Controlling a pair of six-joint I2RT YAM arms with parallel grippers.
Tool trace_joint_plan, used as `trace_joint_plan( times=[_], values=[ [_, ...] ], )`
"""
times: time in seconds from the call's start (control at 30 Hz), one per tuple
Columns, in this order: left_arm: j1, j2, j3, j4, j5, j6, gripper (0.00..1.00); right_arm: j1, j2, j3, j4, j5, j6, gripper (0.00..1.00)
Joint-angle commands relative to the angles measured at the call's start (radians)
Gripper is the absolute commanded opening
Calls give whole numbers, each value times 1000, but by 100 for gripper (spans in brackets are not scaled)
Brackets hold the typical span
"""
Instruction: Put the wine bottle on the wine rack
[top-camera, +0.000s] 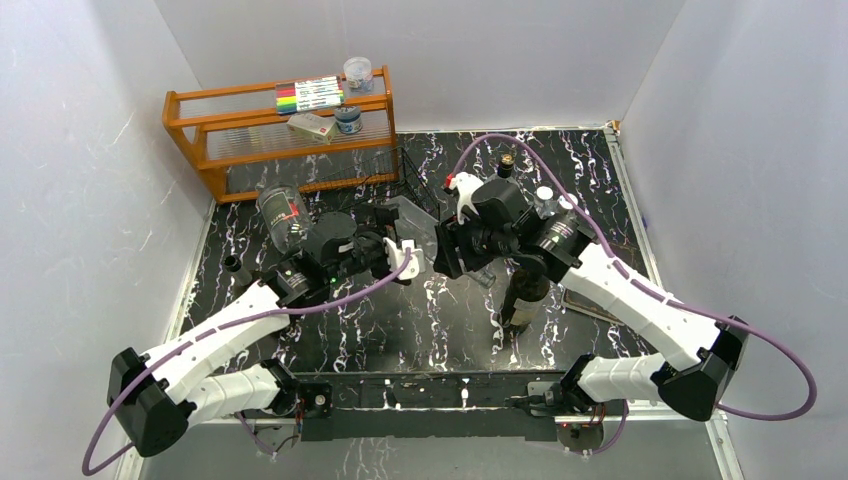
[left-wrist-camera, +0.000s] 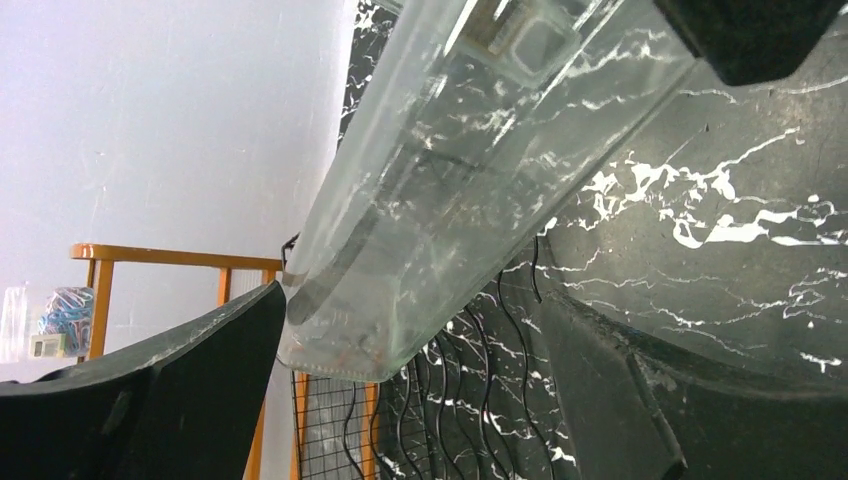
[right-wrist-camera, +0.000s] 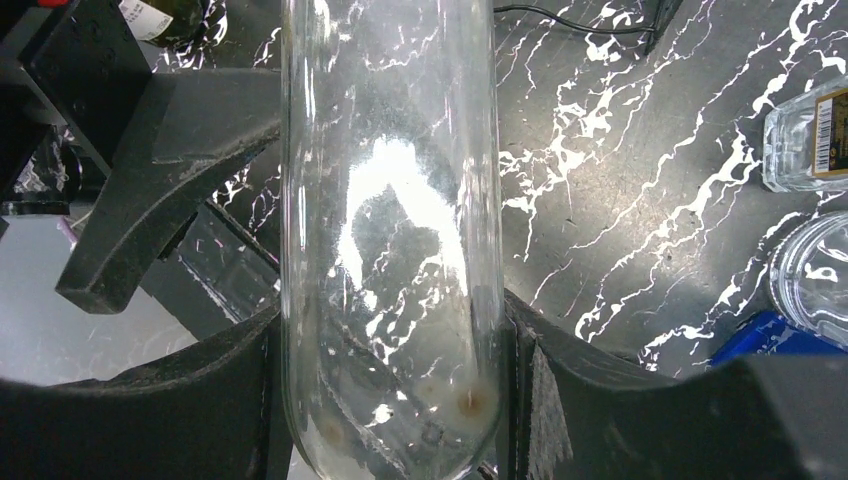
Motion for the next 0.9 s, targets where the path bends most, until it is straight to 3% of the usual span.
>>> trace_joint_plan(
  times=[0.0,0.23,0.4,0.6,0.87],
  values=[
    [4,-28,59,5,-9,-105,98,-2,-59,11,89,35,12,0],
    [4,-150,167,-19,-40,-430,98,-3,-80,-28,85,20,23,0],
    [4,-186,332,-133,-195,-696,98,13,-75,-55,108,-15,55,0],
    [4,-223,480,-225,-119,-807,98,91,2,-18,104,12,55,0],
    [4,-219,600,-316,-137,-931,98,227,125,25,89,72,66,0]
  ],
)
